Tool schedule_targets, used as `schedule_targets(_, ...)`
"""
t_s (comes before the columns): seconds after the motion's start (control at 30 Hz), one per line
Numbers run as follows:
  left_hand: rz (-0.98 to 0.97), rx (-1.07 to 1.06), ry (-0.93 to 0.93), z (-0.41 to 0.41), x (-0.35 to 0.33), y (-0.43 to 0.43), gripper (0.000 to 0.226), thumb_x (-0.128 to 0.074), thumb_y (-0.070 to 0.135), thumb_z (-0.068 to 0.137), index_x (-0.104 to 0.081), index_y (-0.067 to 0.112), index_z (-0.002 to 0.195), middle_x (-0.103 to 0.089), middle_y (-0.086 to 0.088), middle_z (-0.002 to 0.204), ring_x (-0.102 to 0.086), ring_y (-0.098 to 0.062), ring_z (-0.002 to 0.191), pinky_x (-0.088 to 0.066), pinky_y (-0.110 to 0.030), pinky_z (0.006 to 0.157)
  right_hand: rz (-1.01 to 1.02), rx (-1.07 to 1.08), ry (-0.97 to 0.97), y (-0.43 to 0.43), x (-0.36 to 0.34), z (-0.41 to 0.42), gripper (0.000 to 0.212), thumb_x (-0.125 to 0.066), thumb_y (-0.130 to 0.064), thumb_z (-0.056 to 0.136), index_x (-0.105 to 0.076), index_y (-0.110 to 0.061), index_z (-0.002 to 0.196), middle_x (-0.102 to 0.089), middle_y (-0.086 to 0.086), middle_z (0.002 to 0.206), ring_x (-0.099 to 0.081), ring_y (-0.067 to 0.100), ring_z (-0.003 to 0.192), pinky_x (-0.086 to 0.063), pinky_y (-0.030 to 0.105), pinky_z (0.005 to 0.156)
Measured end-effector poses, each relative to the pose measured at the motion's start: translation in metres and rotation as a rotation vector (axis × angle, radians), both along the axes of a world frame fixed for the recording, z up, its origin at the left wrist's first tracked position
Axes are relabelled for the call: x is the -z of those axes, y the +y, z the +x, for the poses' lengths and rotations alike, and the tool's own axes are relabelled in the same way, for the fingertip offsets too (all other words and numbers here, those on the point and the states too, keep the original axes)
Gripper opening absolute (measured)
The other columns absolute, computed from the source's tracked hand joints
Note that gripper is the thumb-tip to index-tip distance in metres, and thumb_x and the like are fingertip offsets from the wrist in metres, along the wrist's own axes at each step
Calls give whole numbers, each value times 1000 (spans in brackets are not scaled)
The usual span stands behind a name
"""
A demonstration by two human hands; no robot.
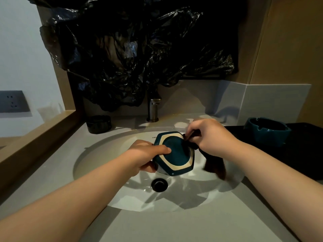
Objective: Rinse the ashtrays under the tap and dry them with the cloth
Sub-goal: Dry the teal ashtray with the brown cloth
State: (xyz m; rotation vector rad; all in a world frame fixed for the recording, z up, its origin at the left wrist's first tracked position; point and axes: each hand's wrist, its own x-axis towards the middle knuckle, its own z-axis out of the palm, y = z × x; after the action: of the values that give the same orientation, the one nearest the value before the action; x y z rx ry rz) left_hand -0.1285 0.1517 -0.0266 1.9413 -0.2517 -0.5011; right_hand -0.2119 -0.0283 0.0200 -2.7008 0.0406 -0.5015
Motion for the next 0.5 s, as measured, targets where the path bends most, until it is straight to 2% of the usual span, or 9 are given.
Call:
schedule_targets(0.07,-9,2,9,0,-1,0,44,-78,36,72,-69,4,101,-70,-17,90,-64,-26,60,-57,-30,62,83,-13,-95,7,-1,-1,28,-72,-14,81,-64,-25,106,-62,-9,99,-58,11,94,-48,25,86)
schedule_targets(0.13,-7,21,1,-2,-2,-1,43,-77,35,74,-68,3,101,-70,-18,90,-63,-25,61,-57,-31,63,48,-77,-143,19,0,0,33,-74,-17,79,-63,-26,109,-56,-13,99,-55,8,93,-45,20,84)
schedule_targets(0.23,-1,29,-31,-5,-3,-3,38,-76,32,75,-69,2,98,-69,-16,79,-61,-23,61,-55,-29,62,-87,-126,-118,30,6,3,27,-68,-14,83,-67,-23,109,-53,-9,100,-56,14,96,-49,27,85)
schedule_targets(0.33,-32,-23,-53,-5,-5,-3,31,-77,31,74,-70,9,94,-74,-15,84,-63,-22,64,-56,-30,63,-144,-79,-125,28,6,3,29,-62,-9,86,-68,-20,111,-51,-5,103,-54,18,98,-50,32,86)
schedule_targets(0.5,-108,-159,-115,-5,-7,-2,25,-79,31,72,-71,13,88,-73,-9,79,-62,-21,62,-56,-30,62,-256,29,83,27,-1,4,27,-60,-13,89,-66,-22,114,-49,-1,109,-54,23,97,-51,36,85)
